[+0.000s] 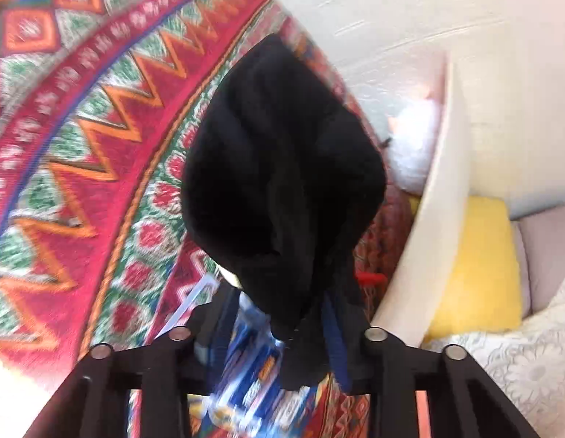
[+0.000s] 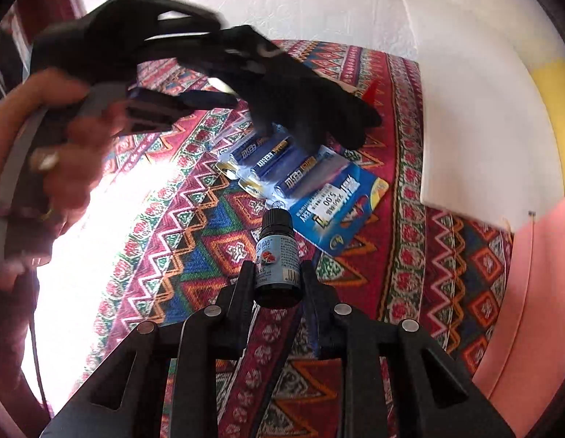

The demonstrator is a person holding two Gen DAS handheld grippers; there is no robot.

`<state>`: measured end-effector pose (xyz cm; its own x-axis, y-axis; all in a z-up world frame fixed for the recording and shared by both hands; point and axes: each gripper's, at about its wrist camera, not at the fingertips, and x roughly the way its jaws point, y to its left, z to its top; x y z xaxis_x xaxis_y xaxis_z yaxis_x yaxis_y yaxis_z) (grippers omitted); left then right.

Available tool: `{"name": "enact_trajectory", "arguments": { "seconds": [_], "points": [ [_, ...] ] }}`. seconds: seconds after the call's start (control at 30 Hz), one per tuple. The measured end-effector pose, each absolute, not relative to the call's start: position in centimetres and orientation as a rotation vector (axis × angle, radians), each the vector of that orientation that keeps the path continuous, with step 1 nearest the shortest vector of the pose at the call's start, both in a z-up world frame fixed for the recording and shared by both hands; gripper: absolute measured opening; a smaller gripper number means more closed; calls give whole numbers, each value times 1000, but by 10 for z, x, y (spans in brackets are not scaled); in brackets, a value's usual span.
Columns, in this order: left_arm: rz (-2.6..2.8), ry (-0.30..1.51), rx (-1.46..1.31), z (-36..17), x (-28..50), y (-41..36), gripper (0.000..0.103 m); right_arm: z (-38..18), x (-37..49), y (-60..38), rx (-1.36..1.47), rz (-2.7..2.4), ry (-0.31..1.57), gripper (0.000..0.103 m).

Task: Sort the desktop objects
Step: 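Grasp the black cloth with the left tool while the right tool grasps the small dark bottle, then carry the black cloth and dark bottle into the orange box and release both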

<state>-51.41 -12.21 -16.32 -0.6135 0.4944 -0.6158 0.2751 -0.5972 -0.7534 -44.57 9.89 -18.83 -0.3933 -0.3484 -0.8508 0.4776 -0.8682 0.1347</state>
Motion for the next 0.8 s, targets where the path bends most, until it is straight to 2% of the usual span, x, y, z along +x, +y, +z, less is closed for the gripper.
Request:
{"name": "enact_trajectory", "arguments": {
  "seconds": [0.03,0.07,0.1,0.33,0.43,0.5,0.57,0.6,0.63,0.8],
  "points": [
    [2364,-1322,-1274,-154,-503,-124,28,-185,-444,104,1337,-2262,128,26],
    [2380,-1311,-1239,-144,-490,-126,18,-180,-441,108,1328,-2256,73,26],
    [2396,-1300,-1203,-134,-478,-128,12,-175,-439,112,1319,-2249,18,26],
    [2502,-1172,-973,-60,-386,-141,12,-133,-406,136,1197,-2156,-328,26],
    [2558,-1102,-990,-44,-358,-145,12,-111,-393,146,1122,-2156,-412,26],
    [2578,-1071,-1062,-47,-351,-142,24,-95,-383,155,1062,-2180,-441,26],
    [2590,-1053,-1183,-61,-357,-137,87,-81,-374,167,1007,-2204,-478,26],
    [2600,-1045,-1237,-73,-362,-132,97,-75,-370,174,982,-2214,-500,26],
    [2615,-1024,-1291,-86,-371,-126,100,-69,-366,181,956,-2224,-522,26],
    [2627,-922,-1563,-156,-421,-99,100,-50,-362,210,891,-2271,-566,26]
  ]
}}
